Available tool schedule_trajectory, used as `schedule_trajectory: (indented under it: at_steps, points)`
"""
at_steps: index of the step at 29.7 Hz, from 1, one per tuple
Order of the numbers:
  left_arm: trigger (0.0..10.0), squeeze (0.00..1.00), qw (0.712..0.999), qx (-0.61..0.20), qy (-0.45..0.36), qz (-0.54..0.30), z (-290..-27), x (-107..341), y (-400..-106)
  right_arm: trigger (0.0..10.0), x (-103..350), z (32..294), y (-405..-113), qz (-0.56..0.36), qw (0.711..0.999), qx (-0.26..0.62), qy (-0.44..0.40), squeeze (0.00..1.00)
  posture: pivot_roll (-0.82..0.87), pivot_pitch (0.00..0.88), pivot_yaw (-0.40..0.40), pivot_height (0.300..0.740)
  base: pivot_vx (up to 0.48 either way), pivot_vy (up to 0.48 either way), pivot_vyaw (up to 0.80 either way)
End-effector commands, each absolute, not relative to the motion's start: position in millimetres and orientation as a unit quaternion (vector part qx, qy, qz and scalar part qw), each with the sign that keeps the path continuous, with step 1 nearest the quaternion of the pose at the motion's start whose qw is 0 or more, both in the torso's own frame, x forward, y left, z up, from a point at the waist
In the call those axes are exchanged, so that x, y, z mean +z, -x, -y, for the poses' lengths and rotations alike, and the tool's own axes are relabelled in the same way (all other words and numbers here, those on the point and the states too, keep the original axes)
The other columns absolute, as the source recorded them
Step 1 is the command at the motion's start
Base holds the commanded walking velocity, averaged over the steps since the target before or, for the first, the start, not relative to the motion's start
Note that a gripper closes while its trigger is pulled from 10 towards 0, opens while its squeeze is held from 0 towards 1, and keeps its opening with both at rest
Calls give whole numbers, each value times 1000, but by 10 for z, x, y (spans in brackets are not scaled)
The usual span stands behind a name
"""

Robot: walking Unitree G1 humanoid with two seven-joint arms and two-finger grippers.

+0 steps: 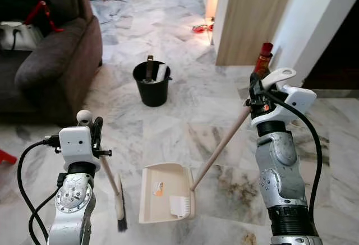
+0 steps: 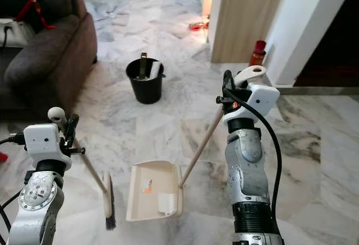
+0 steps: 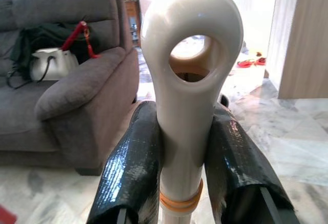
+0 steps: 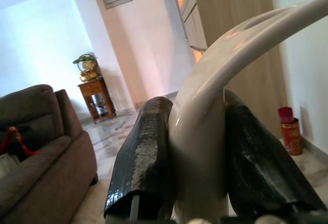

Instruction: Sweep floor

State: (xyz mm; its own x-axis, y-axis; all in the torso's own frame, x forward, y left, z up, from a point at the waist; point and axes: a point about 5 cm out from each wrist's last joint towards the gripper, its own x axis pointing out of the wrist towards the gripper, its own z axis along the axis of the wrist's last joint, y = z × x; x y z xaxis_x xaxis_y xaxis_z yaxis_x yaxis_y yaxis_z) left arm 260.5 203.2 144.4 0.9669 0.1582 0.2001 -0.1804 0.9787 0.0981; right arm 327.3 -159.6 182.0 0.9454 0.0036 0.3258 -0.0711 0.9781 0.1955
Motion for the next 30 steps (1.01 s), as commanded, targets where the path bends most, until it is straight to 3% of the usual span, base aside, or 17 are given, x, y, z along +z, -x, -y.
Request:
schedule_trajectory:
  at_steps: [1, 11, 30]
  points:
    - [10000, 0, 987, 88, -61, 122, -2042, 1545, -2603, 10000, 1900, 1559, -3288, 181, 977, 27, -106, 0, 12, 74, 19, 740, 0, 0, 0]
    - [10000, 0, 987, 90, -61, 120, -2068, 1557, -2599, 10000, 1905, 1513, -3278, 181, 977, 41, -100, 0, 18, 73, 23, 740, 115, 0, 0]
    - [10000, 0, 986, 88, -60, 128, -2062, 1581, -2605, 10000, 2025, 1481, -3267, 211, 970, 50, -108, 0, 16, 49, 25, 740, 467, 0, 0]
